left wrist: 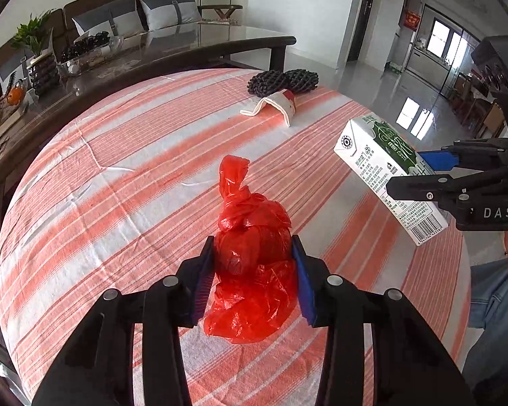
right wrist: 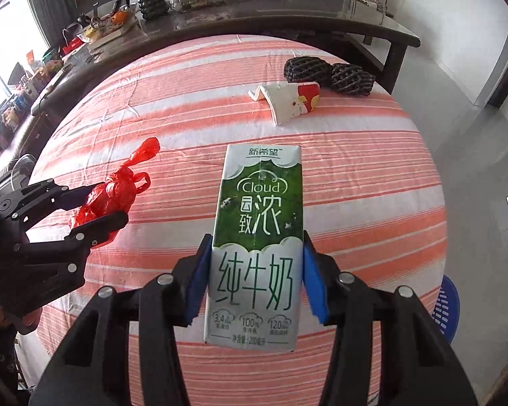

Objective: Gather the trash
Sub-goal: 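Carry the red bag and milk carton to the blue wastebasket and release both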

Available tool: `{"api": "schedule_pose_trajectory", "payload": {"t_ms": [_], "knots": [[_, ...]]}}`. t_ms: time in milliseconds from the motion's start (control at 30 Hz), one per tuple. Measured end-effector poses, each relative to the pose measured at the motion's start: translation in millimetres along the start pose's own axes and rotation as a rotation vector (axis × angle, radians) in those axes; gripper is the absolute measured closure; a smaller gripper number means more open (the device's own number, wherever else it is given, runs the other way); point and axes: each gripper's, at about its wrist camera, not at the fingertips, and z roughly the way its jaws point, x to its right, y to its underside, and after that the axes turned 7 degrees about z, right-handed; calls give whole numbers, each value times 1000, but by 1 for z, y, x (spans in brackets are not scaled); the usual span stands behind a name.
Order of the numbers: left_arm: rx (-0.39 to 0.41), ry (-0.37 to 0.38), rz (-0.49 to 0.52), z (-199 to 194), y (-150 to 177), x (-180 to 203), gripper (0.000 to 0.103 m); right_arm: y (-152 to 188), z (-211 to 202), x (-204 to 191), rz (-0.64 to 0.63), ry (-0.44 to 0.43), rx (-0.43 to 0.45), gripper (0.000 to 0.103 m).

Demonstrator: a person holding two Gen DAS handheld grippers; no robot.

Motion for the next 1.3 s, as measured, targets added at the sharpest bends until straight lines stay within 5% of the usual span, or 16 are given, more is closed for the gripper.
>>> {"api": "schedule_pose_trajectory", "payload": {"t_ms": [333, 1300], "knots": [[81, -35, 41, -31, -12, 42, 61, 24, -29, 19, 42, -37, 42, 54], [97, -64, 187, -27, -41, 130, 61, 58, -75, 101, 150, -35, 141, 54]]}}
